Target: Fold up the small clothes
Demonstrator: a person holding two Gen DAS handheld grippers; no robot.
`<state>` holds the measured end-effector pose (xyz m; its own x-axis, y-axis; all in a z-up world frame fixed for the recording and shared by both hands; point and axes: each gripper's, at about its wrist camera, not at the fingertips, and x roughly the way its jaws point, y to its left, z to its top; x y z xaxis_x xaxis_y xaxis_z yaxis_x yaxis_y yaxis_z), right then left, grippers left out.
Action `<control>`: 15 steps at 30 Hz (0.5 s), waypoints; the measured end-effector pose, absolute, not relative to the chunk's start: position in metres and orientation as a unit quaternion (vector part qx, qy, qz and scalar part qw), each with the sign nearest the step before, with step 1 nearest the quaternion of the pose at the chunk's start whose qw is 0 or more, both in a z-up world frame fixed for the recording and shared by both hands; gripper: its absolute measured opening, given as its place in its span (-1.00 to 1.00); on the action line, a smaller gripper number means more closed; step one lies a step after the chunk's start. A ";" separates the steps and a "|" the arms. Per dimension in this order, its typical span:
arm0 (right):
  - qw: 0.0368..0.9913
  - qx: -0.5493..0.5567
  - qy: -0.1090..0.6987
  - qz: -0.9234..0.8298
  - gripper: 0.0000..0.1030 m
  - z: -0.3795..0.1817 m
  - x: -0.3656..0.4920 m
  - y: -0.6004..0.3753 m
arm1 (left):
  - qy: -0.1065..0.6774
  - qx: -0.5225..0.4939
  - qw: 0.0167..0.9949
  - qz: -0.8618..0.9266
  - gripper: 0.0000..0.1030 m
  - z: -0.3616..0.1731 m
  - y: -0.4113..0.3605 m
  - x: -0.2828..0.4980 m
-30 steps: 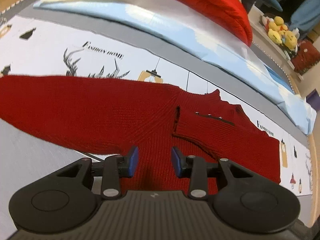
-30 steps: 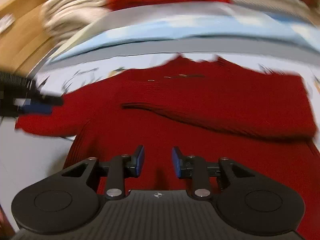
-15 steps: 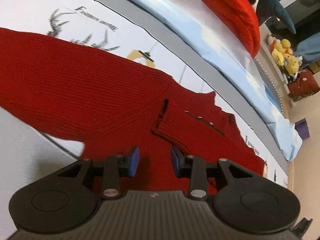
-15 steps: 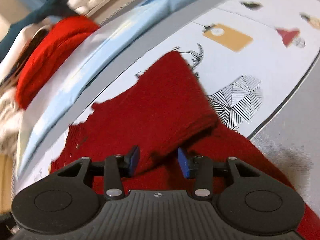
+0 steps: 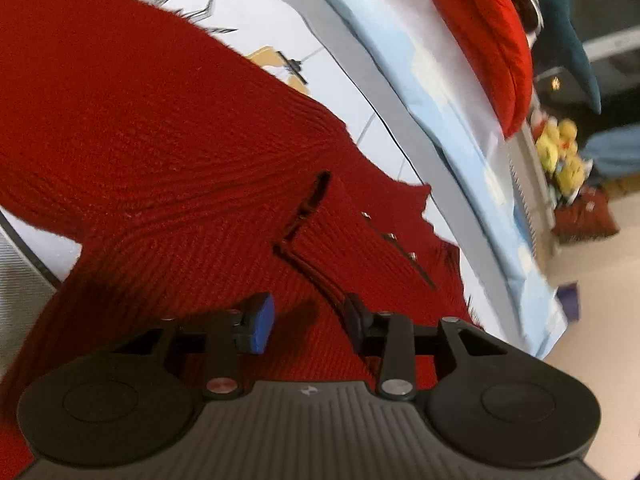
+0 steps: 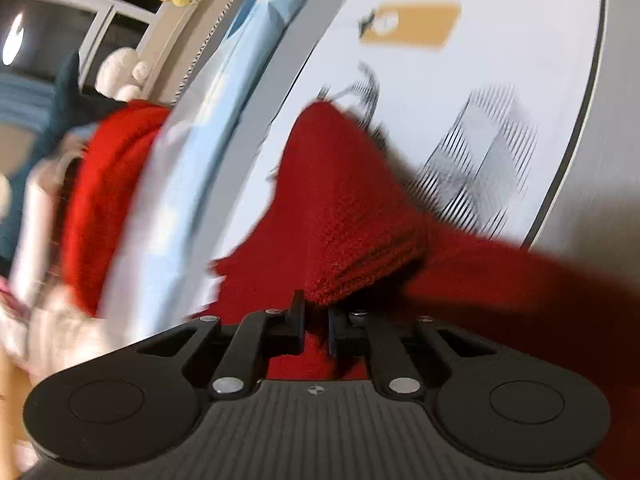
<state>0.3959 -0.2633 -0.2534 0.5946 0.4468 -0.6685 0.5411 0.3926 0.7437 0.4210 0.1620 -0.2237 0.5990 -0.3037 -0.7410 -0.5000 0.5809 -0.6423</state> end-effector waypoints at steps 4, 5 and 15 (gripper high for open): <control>0.730 0.463 0.502 -0.031 -0.79 -0.237 0.404 -0.269 | 0.415 -0.501 0.757 0.069 -0.19 -0.231 0.173 0.422; 0.744 0.425 0.512 -0.059 -0.78 -0.239 0.404 -0.272 | 0.410 -0.493 0.764 0.073 -0.19 -0.230 0.173 0.424; 0.707 0.476 0.512 -0.105 -0.68 -0.267 0.410 -0.282 | 0.432 -0.377 0.816 0.066 -0.74 -0.221 0.150 0.443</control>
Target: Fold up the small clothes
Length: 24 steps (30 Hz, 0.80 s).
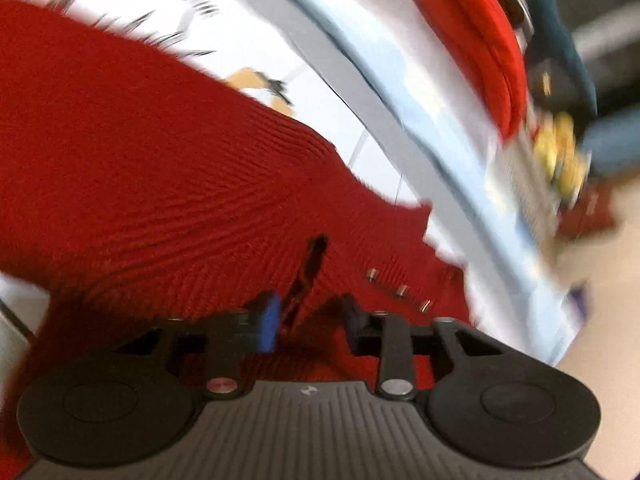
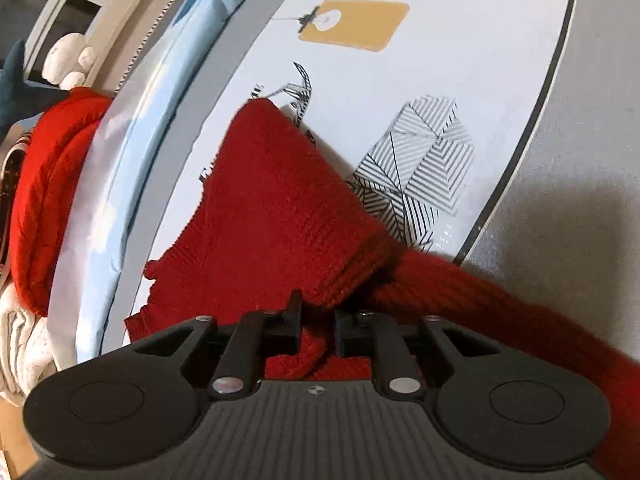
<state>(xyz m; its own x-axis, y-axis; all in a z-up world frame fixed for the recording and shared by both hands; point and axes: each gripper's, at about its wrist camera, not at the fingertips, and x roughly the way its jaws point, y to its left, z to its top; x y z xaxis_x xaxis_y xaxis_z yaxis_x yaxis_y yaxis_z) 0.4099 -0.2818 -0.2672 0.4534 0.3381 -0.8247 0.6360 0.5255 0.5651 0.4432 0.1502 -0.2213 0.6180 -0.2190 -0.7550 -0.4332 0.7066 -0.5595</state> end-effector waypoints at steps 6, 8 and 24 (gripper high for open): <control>0.710 0.466 0.517 -0.110 -0.50 -0.268 0.410 -0.276 | 0.415 -0.270 0.864 0.095 -0.93 -0.171 0.144 0.433; 0.714 0.460 0.516 -0.108 -0.36 -0.266 0.410 -0.272 | 0.397 -0.212 0.880 0.150 -0.93 -0.149 0.144 0.426; 0.727 0.446 0.501 -0.148 -0.74 -0.261 0.396 -0.266 | 0.492 -0.220 0.836 0.099 -0.81 -0.190 0.147 0.433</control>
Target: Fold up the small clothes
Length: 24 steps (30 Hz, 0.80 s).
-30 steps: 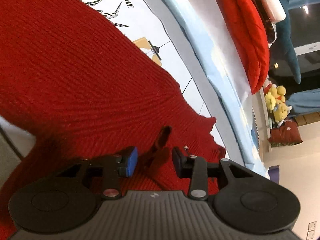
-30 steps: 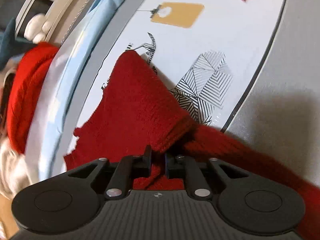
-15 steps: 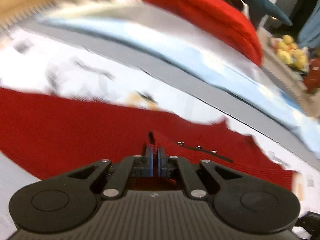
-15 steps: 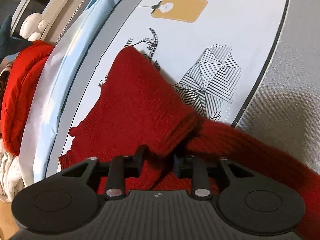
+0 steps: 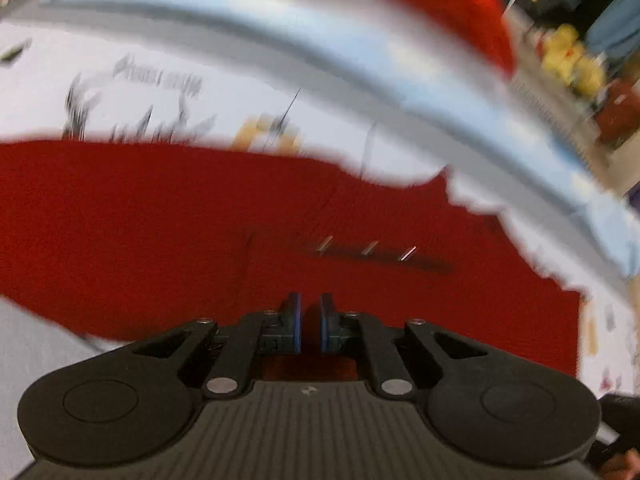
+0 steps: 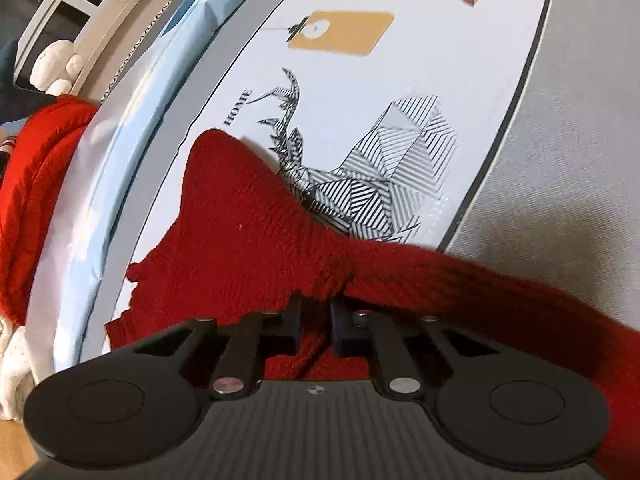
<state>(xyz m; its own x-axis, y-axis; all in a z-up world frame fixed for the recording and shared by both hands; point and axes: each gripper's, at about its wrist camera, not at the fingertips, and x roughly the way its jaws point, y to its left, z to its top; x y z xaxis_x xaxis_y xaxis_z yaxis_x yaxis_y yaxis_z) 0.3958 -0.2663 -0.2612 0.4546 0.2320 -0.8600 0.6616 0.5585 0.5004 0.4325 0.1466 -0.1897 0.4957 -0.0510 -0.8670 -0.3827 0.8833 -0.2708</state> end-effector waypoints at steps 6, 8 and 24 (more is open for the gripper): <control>0.731 0.426 0.506 -0.169 -0.51 -0.250 0.393 -0.265 | 0.470 -0.255 0.839 0.100 -0.75 -0.175 0.159 0.423; 0.758 0.383 0.497 -0.176 -0.50 -0.232 0.390 -0.255 | 0.462 -0.233 0.851 0.093 -0.75 -0.169 0.154 0.424; 0.776 0.326 0.530 -0.103 0.05 -0.240 0.411 -0.245 | 0.484 -0.286 0.808 0.175 -0.55 -0.176 0.222 0.415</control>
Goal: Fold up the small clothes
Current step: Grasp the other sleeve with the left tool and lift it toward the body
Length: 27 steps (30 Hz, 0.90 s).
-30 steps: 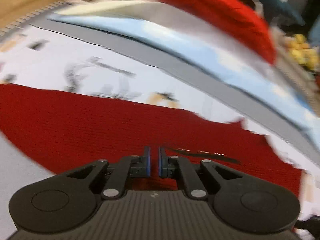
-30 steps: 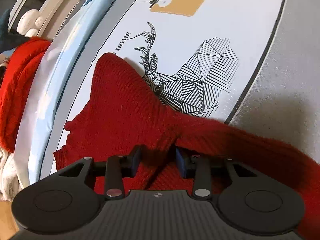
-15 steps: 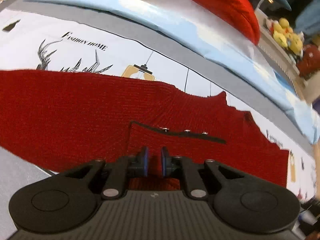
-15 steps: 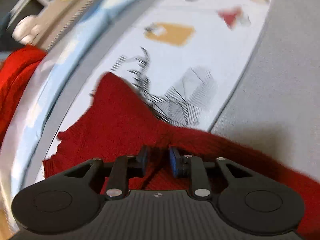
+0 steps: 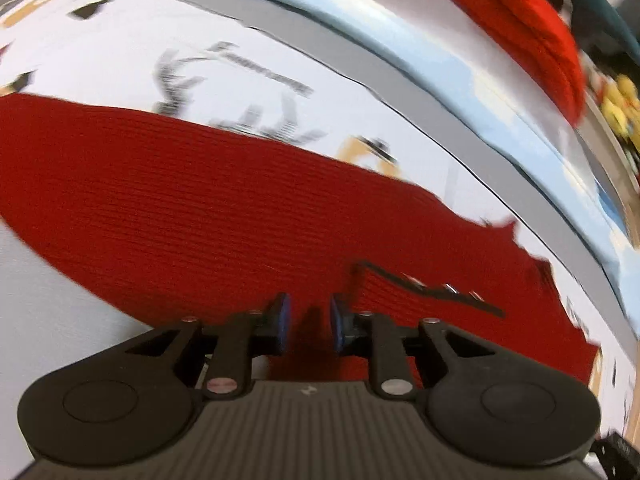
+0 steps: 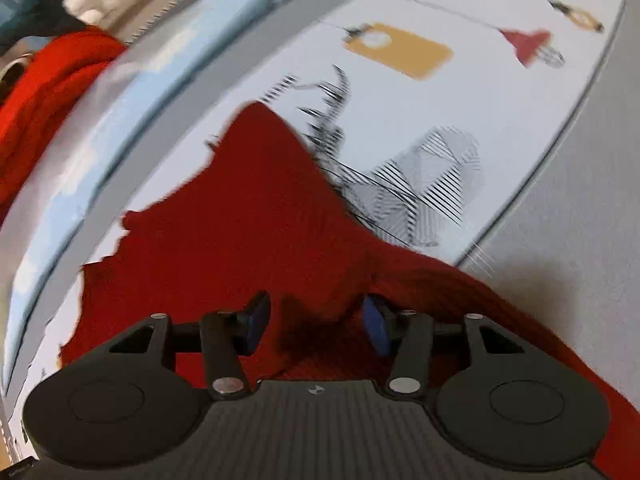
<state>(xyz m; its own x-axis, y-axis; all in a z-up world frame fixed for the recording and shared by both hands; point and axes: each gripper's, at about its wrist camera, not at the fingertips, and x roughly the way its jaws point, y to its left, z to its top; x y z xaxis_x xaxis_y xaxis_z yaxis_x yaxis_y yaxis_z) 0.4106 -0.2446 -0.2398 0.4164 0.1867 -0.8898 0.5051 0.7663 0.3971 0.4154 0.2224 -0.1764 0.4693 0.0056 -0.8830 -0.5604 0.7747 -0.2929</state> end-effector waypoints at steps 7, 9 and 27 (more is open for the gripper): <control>0.790 0.310 0.525 -0.068 0.05 -0.219 0.408 -0.229 | 0.465 -0.327 0.772 0.285 -0.34 -0.180 0.301 0.391; 0.793 0.302 0.526 -0.062 0.06 -0.216 0.407 -0.227 | 0.458 -0.361 0.748 0.318 -0.27 -0.185 0.325 0.379; 0.790 0.280 0.545 -0.032 0.09 -0.219 0.400 -0.212 | 0.380 -0.430 0.703 0.420 -0.76 -0.180 0.370 0.331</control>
<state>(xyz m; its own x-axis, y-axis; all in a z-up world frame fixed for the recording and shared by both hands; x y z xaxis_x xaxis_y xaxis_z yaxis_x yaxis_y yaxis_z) 0.4001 -0.2120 -0.2191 0.4049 0.2554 -0.8779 0.3550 0.8409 0.4084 0.3310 0.3696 -0.1805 0.3580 0.2637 -0.8957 -0.9173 0.2781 -0.2848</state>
